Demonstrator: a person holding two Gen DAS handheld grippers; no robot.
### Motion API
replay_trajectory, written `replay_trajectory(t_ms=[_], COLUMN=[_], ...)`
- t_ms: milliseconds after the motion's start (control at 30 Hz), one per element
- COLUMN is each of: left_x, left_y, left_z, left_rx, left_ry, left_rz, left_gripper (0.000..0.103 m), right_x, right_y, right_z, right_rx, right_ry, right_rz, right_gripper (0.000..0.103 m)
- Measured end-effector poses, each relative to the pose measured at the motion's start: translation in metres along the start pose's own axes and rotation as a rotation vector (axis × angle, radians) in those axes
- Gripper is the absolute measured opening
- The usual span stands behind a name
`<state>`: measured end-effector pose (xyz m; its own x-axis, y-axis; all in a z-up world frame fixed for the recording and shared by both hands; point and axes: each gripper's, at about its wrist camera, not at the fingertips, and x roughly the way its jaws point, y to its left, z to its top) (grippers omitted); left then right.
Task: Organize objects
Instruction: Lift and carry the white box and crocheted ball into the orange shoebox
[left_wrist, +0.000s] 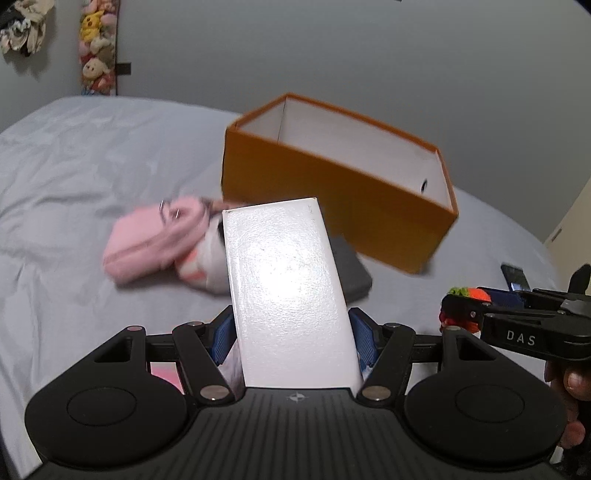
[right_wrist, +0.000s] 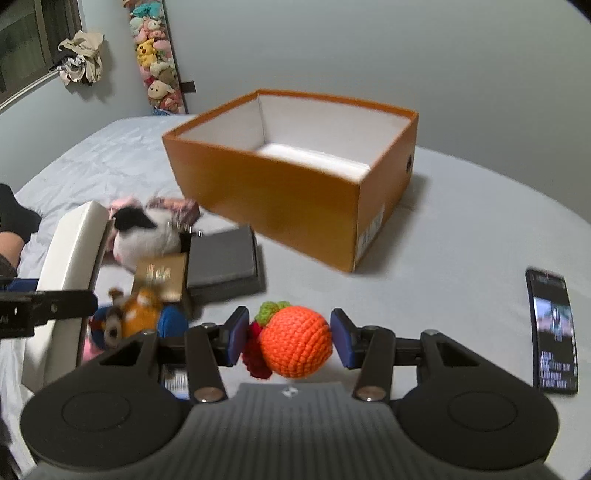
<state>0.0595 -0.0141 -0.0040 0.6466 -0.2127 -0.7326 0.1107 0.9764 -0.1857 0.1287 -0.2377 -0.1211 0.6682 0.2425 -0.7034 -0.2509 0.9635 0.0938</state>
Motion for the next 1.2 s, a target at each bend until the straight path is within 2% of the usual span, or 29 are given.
replay_trajectory(t_ms=[367, 533, 767, 1033, 1200], left_x=[0.031, 0.07, 0.134, 0.205, 0.241], left_y=[-0.018, -0.027, -0.047, -0.068, -0.069], left_z=[0.098, 0.154, 0.216, 0.232, 0.227], left_rx=[0.115, 0.171, 0.355, 0.566, 0.646], left_ry=[-0.085, -0.027, 0.061, 0.198, 0.277], left_rz=[-0.067, -0.097, -0.018, 0.03, 0.082], left_gripper=[0.074, 0.074, 0.074, 0.074, 0.074], right_x=[0.01, 0.027, 0.083, 0.142, 0.163], right_y=[-0.021, -0.029, -0.043, -0.056, -0.048], right_z=[0.092, 0.132, 0.168, 0.173, 0.174], right_rx=[0.023, 0.053, 0.194, 0.307, 0.282], right_ry=[-0.12, -0.148, -0.085, 0.024, 0.078], right_rz=[0.032, 0.04, 0.075, 0.076, 0.06], right_gripper=[0.05, 0.05, 0.05, 0.05, 0.05])
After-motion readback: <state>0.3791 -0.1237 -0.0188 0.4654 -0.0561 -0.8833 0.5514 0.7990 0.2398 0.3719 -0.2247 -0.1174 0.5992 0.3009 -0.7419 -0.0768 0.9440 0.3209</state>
